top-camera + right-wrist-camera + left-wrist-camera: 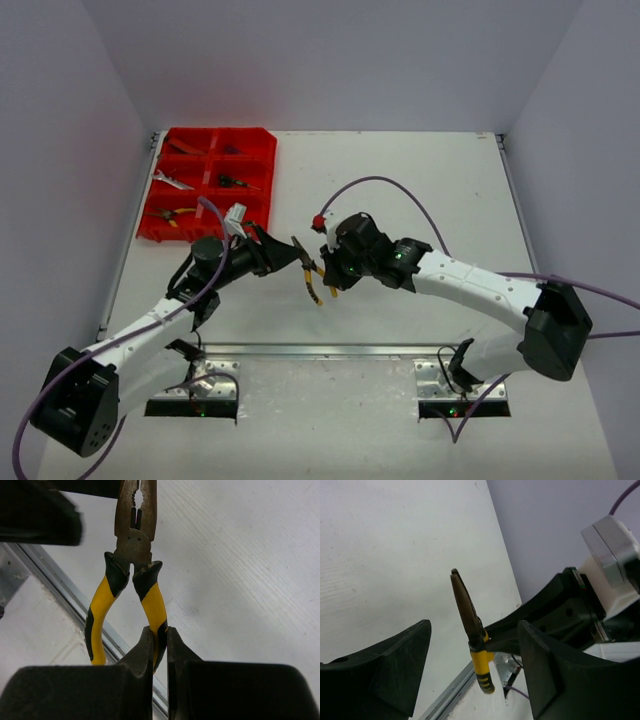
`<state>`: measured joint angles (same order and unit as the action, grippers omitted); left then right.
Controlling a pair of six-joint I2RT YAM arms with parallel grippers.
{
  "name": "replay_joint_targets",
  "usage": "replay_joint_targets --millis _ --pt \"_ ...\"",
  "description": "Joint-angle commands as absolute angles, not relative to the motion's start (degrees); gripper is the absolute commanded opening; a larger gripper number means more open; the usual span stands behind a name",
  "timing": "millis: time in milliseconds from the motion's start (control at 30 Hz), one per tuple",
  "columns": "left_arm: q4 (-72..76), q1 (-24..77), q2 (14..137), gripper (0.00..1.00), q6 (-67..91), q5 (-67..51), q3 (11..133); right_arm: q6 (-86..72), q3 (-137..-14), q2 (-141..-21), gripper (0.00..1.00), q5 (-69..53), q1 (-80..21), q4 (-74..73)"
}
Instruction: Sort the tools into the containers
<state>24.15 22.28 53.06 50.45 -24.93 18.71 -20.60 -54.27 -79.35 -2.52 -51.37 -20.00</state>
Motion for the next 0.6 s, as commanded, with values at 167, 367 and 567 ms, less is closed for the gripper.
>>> replay_joint_targets --millis 167,367,567 --pt "35.8 26.6 60.7 0.08 51.2 -20.5 23.8 -21.3 -59.6 -75.1 0.00 -7.8 -52.5 -16.5" --pt "39.3 28.5 61.2 0.00 50.7 -22.0 24.5 -21.4 -59.3 -75.0 0.00 -6.8 -52.5 -14.4" --pt "26.9 28.1 54.9 0.00 45.9 -12.2 27.3 -22.7 -56.8 -71.5 0.58 -0.5 -52.4 -14.2"
